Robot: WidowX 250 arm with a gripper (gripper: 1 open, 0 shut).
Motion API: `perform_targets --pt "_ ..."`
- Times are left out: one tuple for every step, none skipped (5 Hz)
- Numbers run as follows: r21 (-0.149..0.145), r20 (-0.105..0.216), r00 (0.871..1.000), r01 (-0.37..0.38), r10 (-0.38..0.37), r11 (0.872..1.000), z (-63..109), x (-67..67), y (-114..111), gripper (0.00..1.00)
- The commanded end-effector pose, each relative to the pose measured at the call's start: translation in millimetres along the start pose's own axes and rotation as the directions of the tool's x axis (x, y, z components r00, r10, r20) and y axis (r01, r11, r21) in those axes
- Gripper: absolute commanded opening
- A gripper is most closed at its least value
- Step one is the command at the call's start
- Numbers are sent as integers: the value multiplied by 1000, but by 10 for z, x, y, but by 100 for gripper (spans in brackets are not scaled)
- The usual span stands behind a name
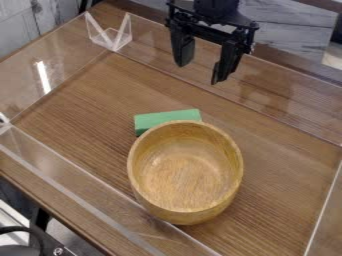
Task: Put the green block in the brown bowl
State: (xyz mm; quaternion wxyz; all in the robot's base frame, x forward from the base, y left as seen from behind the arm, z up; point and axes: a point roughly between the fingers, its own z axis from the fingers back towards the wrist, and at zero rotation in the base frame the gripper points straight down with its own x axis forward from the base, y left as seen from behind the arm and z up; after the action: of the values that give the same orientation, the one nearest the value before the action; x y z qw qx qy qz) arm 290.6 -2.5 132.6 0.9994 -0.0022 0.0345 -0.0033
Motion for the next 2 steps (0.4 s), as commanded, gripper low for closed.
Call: perform_targets --pt "11 -19 969 247 -247 969 -99 -138 143 100" --pt "10 -48 877 479 -478 878 -346 -413 244 100"
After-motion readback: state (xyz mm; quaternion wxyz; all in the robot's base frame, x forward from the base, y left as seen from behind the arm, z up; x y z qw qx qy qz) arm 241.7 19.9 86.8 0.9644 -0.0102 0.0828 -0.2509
